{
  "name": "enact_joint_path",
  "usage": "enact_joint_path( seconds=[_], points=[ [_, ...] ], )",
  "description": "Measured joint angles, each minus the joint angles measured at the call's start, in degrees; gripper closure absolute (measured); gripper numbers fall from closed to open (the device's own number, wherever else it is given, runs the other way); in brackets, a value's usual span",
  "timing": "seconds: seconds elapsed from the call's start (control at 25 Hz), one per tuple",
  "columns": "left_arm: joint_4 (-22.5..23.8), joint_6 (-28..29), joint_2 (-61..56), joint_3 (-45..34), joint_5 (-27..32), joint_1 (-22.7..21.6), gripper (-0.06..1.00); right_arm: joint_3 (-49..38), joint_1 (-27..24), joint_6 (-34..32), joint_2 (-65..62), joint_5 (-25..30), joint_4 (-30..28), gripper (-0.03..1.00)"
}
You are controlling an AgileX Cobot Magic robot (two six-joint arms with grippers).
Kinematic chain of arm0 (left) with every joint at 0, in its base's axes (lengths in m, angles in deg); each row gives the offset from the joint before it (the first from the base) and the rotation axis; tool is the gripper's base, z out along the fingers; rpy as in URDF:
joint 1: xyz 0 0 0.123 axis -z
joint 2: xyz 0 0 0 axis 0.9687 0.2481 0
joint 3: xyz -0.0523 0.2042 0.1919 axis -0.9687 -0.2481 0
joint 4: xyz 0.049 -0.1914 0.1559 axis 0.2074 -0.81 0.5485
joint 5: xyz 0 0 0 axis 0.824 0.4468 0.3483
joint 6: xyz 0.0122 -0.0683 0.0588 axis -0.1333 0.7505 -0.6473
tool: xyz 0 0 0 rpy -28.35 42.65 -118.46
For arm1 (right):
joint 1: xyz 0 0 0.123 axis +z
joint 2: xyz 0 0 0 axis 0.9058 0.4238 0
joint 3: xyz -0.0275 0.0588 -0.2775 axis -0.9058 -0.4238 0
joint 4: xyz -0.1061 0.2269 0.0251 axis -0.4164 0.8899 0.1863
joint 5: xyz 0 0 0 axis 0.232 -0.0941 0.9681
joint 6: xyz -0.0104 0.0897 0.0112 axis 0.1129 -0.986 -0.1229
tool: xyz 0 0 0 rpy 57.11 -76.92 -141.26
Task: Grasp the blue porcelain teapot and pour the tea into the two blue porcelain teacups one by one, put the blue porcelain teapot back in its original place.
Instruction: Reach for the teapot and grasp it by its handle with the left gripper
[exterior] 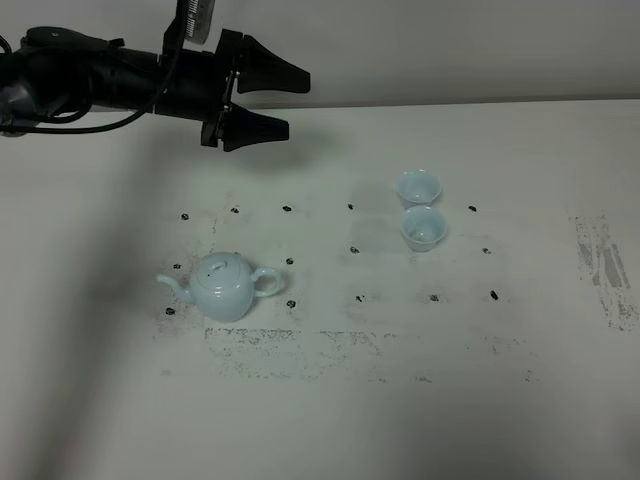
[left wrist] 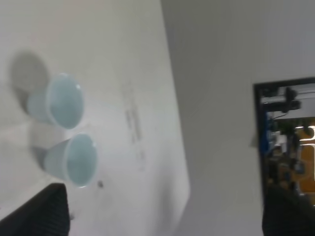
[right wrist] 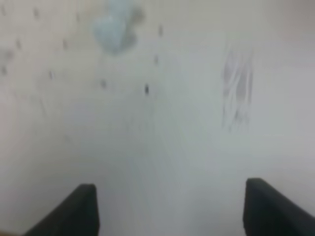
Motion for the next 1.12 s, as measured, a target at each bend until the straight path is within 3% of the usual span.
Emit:
enact_joint_path(
  seconds=[0.16,0.36,0.52,0.68,0.84,1.0,1.12],
  points=[
    [-2.8,0.0,0.0,0.0,1.4,-2.5,0.19,0.0,0.0,-0.2,-1.4,0.0,-1.1,0.38],
    [-2.9,0.1,-0.6,0.0,1.5,-7.0,0.19,0.0,0.0,-0.3,-1.4,0.0,-1.1,0.38],
    [1.6,0.3,-3.4,0.0,1.5,-10.6,0.19,0.0,0.0,-0.3,-1.4,0.0,-1.1,0.38],
    [15.1,4.0,-8.8,0.0,1.5,-12.6,0.19,0.0,0.0,-0.3,-1.4,0.0,-1.1,0.38],
    [32.2,9.4,-15.0,0.0,1.5,-12.1,0.19,0.0,0.0,-0.3,-1.4,0.0,-1.2,0.38],
    [47.6,15.9,-20.3,0.0,1.6,-7.5,0.19,0.0,0.0,-0.3,-1.4,0.0,-1.2,0.38],
    [56.9,20.5,-24.1,-0.1,1.6,-1.2,0.19,0.0,0.0,-0.3,-1.4,0.0,-1.2,0.38]
  ],
)
